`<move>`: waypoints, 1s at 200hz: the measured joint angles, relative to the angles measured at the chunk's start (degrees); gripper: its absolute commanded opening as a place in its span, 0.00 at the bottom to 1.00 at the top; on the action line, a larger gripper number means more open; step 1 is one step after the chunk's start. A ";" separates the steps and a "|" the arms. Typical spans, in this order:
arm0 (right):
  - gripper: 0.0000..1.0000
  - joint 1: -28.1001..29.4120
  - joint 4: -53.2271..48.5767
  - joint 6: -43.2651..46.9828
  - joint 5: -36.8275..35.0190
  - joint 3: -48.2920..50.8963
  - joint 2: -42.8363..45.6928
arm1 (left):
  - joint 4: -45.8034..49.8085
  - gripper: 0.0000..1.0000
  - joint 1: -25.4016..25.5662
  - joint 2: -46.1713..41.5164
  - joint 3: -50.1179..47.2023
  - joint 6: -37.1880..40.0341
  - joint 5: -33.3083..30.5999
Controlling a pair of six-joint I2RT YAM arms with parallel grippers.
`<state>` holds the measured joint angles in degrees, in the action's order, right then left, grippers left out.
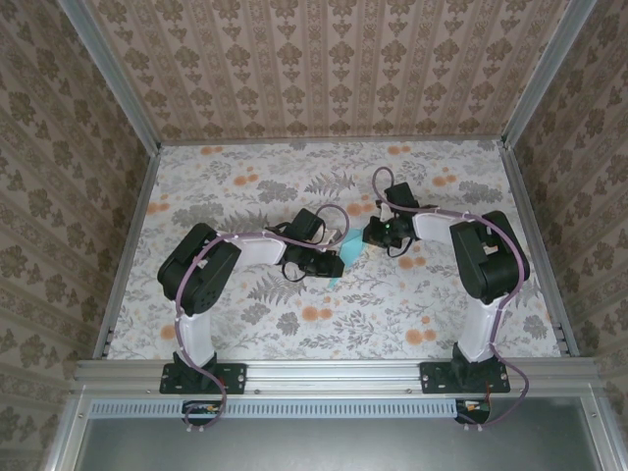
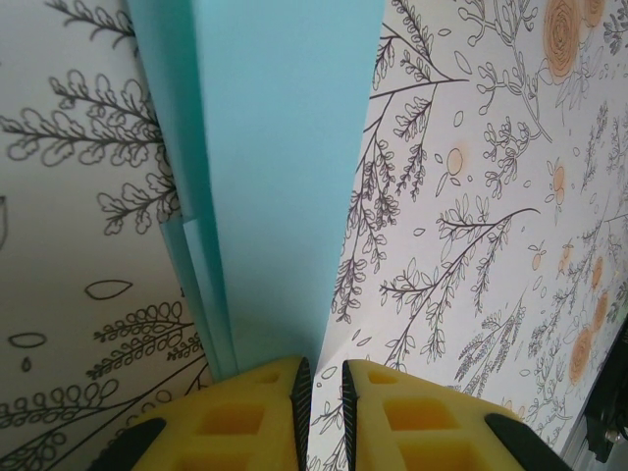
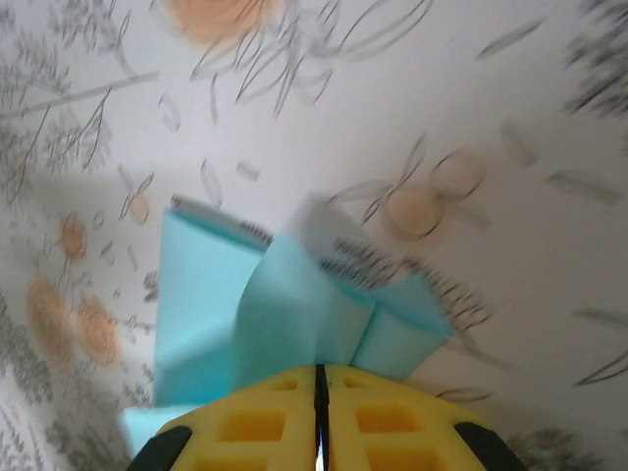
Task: Fold a paper plane with a square sheet of paper (fold left side to right side)
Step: Fold the wing for the fifth time at the center of the table.
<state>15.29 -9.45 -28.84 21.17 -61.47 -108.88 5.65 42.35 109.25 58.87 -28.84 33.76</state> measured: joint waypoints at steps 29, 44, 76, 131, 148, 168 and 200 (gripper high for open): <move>0.10 -1.27 0.00 0.22 -0.39 -0.70 -0.55 | 0.02 0.20 0.00 0.00 0.00 0.00 0.00; 0.11 -1.29 -0.02 0.22 -0.35 -0.92 -0.70 | 0.02 0.20 0.00 0.00 0.00 0.00 0.00; 0.12 -1.44 0.15 0.44 -0.57 -0.68 -0.33 | 0.13 0.20 0.00 0.00 0.00 0.00 0.02; 0.19 -3.54 2.47 0.39 -1.01 3.45 6.12 | 0.31 0.20 0.00 0.00 0.00 0.00 0.04; 0.19 -3.56 6.19 -0.61 0.98 5.57 7.58 | 0.31 0.20 0.00 -0.02 0.00 0.00 0.04; 0.19 -3.34 10.67 -2.49 4.26 7.41 7.80 | 0.33 0.20 0.00 -0.02 0.00 0.00 0.04; 0.35 -1.79 15.32 -4.28 6.97 8.85 7.96 | 0.33 0.20 0.00 -0.02 0.00 0.00 0.04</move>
<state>13.50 5.87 -33.12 28.14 -52.62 -100.92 5.98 42.35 109.23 58.87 -28.84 33.80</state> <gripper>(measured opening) 0.273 0.201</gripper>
